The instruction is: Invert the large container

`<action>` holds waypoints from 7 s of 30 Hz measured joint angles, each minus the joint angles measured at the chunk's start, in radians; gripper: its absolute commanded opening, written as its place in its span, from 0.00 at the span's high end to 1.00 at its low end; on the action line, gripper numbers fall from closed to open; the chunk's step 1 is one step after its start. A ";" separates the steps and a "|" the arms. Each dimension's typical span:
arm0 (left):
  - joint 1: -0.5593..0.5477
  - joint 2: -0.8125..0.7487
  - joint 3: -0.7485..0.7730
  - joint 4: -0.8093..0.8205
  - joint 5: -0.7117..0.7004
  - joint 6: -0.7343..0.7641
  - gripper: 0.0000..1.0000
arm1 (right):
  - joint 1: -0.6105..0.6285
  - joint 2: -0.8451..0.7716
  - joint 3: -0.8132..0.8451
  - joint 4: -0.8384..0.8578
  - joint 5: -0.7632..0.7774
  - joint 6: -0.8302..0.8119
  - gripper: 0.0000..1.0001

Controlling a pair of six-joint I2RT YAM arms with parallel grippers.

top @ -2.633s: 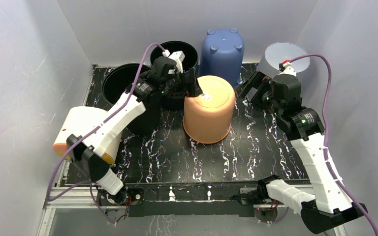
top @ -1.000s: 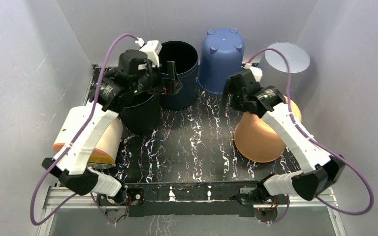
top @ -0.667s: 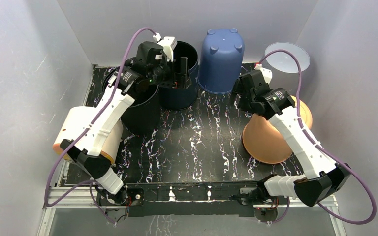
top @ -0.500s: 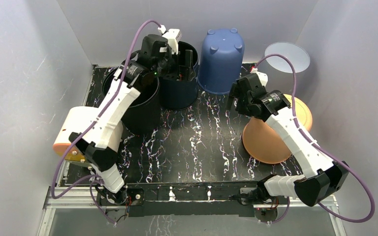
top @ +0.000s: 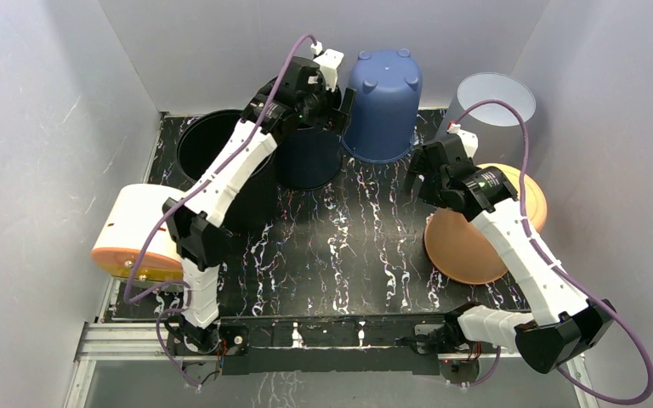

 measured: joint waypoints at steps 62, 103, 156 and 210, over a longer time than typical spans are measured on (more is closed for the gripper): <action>0.030 -0.536 -0.773 0.393 0.491 -0.685 1.00 | -0.001 -0.241 -0.054 0.172 0.024 0.027 0.02; 0.143 -0.566 -0.941 0.535 0.478 -0.605 1.00 | -0.012 -0.524 -0.597 0.494 -0.575 0.443 0.81; 0.070 -0.501 -0.494 -0.009 0.202 -0.278 0.02 | 0.341 0.262 0.424 0.002 0.050 -0.322 1.00; 0.132 -0.417 -0.563 -0.151 -0.146 -0.068 0.65 | 0.364 0.182 0.360 0.006 0.183 -0.175 0.02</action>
